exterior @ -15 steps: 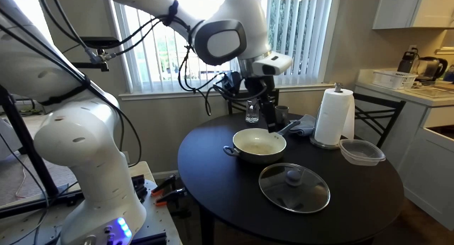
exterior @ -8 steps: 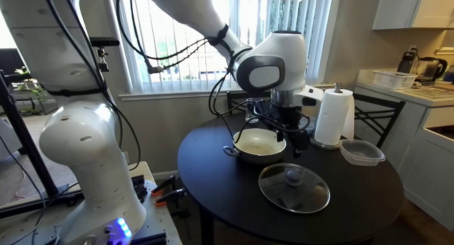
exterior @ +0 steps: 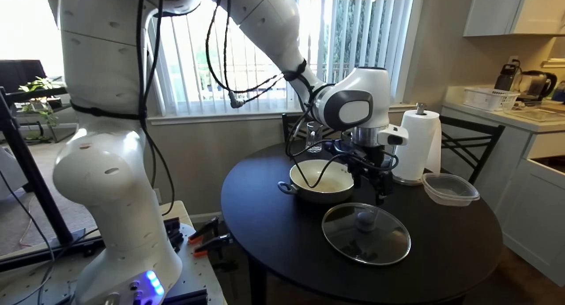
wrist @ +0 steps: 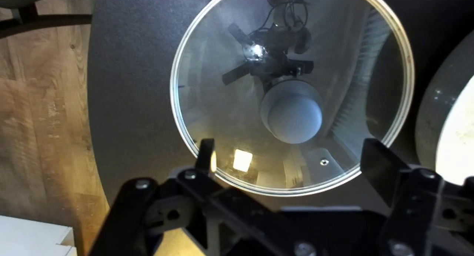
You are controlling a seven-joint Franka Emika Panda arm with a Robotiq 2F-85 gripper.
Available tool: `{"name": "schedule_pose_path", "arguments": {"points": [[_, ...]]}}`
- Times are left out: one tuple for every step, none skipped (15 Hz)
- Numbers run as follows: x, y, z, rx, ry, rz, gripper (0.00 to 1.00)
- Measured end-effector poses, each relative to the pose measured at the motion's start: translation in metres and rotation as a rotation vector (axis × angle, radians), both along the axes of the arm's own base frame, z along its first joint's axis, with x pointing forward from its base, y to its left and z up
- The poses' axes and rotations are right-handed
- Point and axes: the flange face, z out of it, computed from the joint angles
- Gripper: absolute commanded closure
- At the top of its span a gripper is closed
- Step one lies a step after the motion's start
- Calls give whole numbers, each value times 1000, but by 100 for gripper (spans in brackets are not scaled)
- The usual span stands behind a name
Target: Pick up the lid and place it on the pan
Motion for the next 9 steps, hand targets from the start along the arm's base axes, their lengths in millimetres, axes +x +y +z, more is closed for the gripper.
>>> {"name": "schedule_pose_path", "arguments": {"points": [[3,-4,-10,-14,18,-21,0],[7,-7,-20,-24,33,-41,0],[11,-9,-28,-30,47,-58,0],[16,-9,-35,-32,57,-72,0],[21,-9,-40,-34,65,-82,0],[26,-8,-44,-36,68,-89,0],[32,-7,-47,-38,68,-94,0],[37,-6,-49,-35,69,-99,0],[41,-4,-51,-29,72,-101,0]]}}
